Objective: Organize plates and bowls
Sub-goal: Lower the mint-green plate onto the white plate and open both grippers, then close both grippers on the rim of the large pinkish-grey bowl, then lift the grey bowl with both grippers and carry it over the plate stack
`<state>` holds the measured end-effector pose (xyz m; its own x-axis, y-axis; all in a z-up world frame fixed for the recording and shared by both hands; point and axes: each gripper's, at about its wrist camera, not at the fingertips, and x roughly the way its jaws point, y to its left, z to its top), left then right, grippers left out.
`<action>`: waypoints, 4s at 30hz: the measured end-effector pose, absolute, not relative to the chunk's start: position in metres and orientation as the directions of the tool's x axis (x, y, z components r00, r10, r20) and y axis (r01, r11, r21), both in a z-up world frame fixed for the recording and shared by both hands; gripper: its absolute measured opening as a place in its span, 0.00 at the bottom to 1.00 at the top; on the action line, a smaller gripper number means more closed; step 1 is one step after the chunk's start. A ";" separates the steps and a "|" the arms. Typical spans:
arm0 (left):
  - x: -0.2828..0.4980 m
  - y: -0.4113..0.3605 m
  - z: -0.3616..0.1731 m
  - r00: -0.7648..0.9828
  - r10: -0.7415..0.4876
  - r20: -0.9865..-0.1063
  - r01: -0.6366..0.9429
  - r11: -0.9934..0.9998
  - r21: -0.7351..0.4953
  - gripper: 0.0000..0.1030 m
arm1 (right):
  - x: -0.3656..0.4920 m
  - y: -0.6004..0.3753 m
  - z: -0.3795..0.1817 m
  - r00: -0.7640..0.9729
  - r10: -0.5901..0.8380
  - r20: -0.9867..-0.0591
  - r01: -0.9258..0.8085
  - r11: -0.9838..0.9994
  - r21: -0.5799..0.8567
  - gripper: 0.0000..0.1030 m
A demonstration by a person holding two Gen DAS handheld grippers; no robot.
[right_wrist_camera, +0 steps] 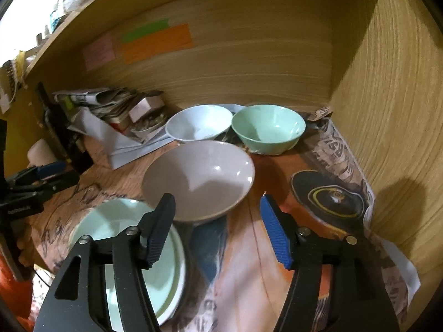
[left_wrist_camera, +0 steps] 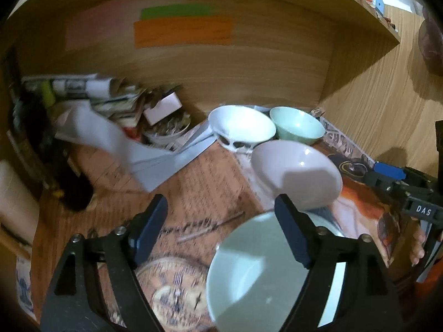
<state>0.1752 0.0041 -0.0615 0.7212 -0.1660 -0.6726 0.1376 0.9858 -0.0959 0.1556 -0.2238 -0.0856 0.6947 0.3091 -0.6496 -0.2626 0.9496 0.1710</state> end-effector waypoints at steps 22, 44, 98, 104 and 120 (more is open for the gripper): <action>0.286 -0.032 -0.113 0.524 -0.253 -0.813 0.249 0.959 -0.138 0.63 | 0.225 -0.233 -0.132 0.621 0.293 -0.727 -0.184 0.956 0.229 0.59; 0.302 -0.058 -0.138 0.435 -0.283 -0.855 0.335 0.932 -0.138 0.18 | 0.231 -0.217 -0.148 0.546 0.341 -0.765 -0.209 0.940 0.270 0.23; 0.131 0.046 -0.066 0.710 -0.227 -0.666 0.159 0.974 -0.162 0.18 | 0.134 -0.120 -0.079 0.607 0.506 -0.614 -0.429 0.858 0.282 0.22; 0.109 0.073 -0.070 0.730 -0.198 -0.654 0.108 0.978 -0.176 0.18 | 0.127 -0.093 -0.082 0.579 0.535 -0.615 -0.469 0.836 0.286 0.22; 0.058 0.133 -0.097 0.733 -0.140 -0.666 -0.012 0.976 -0.218 0.18 | 0.112 -0.024 -0.096 0.477 0.576 -0.664 -0.569 0.778 0.266 0.22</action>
<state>0.0578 0.1325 -0.0967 0.7328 -0.1396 -0.6660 -0.0120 0.9759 -0.2178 0.1124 -0.0243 -0.0963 0.4771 0.5760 -0.6638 -0.5692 0.7780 0.2659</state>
